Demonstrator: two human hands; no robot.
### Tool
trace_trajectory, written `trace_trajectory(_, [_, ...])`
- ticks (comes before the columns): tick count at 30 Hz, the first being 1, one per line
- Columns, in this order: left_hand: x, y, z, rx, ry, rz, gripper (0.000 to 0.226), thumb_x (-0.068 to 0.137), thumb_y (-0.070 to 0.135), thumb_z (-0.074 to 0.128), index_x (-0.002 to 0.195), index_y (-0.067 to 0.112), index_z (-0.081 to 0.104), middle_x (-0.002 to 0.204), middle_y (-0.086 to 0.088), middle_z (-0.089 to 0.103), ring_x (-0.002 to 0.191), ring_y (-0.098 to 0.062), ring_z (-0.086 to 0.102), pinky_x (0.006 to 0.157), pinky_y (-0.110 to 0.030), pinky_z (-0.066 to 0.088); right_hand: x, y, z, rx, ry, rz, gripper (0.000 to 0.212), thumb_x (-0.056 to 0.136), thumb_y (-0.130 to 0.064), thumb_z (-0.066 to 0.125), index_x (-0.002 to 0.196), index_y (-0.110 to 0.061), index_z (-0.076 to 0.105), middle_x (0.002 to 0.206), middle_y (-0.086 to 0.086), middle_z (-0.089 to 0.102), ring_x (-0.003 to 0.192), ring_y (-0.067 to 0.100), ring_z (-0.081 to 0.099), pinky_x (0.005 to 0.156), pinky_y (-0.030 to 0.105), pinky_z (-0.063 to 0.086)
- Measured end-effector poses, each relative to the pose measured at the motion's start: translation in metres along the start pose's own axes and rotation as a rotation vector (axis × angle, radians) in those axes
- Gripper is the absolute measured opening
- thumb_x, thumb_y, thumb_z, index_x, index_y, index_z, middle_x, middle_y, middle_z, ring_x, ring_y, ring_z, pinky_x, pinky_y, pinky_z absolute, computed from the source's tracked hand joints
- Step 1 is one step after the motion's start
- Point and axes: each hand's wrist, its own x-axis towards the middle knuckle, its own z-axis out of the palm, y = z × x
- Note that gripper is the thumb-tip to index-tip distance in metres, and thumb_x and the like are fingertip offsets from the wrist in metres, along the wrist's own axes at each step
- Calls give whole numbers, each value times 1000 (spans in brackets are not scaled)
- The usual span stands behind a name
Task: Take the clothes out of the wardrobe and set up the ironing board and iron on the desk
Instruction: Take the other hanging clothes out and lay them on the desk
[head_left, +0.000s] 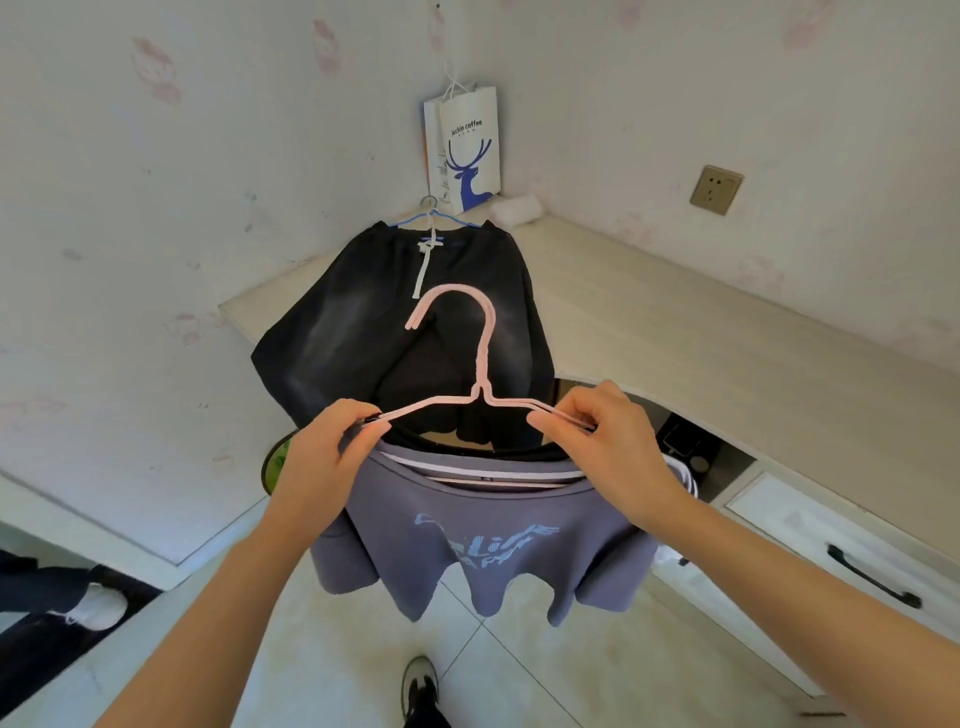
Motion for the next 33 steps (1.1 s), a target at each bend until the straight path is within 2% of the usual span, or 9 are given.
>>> trace_trajectory(3, [29, -1, -6, -44, 81, 29, 6, 92, 19, 59, 97, 18, 62, 84, 8, 64, 83, 5, 58, 66, 1, 40, 31, 0, 0, -5, 35, -86, 25, 83, -48, 61, 74, -25, 65, 67, -10, 54, 78, 5, 49, 61, 16, 38])
trace_trajectory(6, [65, -7, -19, -90, 116, 51, 5, 92, 20, 59, 95, 21, 63, 79, 10, 63, 78, 5, 57, 64, 1, 39, 66, 5, -1, -70, 42, -169, 12, 87, -40, 60, 96, -32, 64, 88, -15, 62, 85, 4, 52, 70, 19, 43])
trace_trajectory(9, [102, -16, -33, -125, 132, 51, 5, 92, 22, 60, 92, 24, 64, 76, 9, 63, 74, 1, 57, 63, -1, 40, 99, 14, -2, -191, 43, -150, 33, 90, -38, 59, 121, -28, 56, 112, -12, 57, 98, 7, 52, 80, 19, 41])
trace_trajectory(11, [125, -24, -43, -138, 135, 51, 5, 91, 22, 61, 91, 25, 64, 76, 9, 64, 73, 2, 57, 63, 0, 40, 116, 15, 2, -259, 12, -112, 35, 93, -40, 53, 126, -29, 54, 113, -9, 60, 101, 10, 55, 83, 23, 42])
trace_trajectory(15, [172, -41, -60, -137, 131, 55, 5, 91, 24, 60, 89, 26, 65, 77, 7, 64, 75, -1, 56, 63, -1, 39, 148, 8, 23, -298, 28, -111, 28, 97, -38, 43, 114, -25, 60, 104, -8, 63, 94, 15, 57, 77, 24, 41])
trace_trajectory(18, [206, -50, -71, -140, 154, 77, 6, 92, 24, 60, 90, 24, 66, 78, 4, 64, 74, -4, 55, 63, -4, 38, 176, -4, 36, -242, 122, -128, 21, 99, -32, 43, 106, -24, 61, 99, -12, 59, 89, 12, 56, 76, 28, 45])
trace_trajectory(22, [250, -53, -87, -130, 216, 135, 9, 92, 24, 60, 93, 21, 68, 79, 4, 65, 74, -4, 55, 63, -4, 38, 219, -23, 47, -196, 232, -141, 18, 99, -33, 42, 98, -27, 59, 92, -12, 59, 82, 11, 55, 71, 26, 44])
trace_trajectory(25, [279, -56, -95, -118, 238, 149, 12, 93, 26, 59, 94, 20, 69, 82, 3, 67, 78, -8, 56, 67, -10, 41, 248, -34, 52, -184, 275, -134, 18, 99, -34, 42, 95, -27, 58, 90, -10, 59, 81, 13, 55, 71, 29, 45])
trace_trajectory(33, [353, -63, -98, -86, 261, 188, 12, 93, 30, 57, 93, 27, 69, 84, 11, 67, 81, -2, 56, 68, -10, 42, 320, -44, 49, -210, 304, -121, 23, 99, -34, 41, 92, -24, 60, 90, -7, 62, 84, 16, 56, 76, 39, 49])
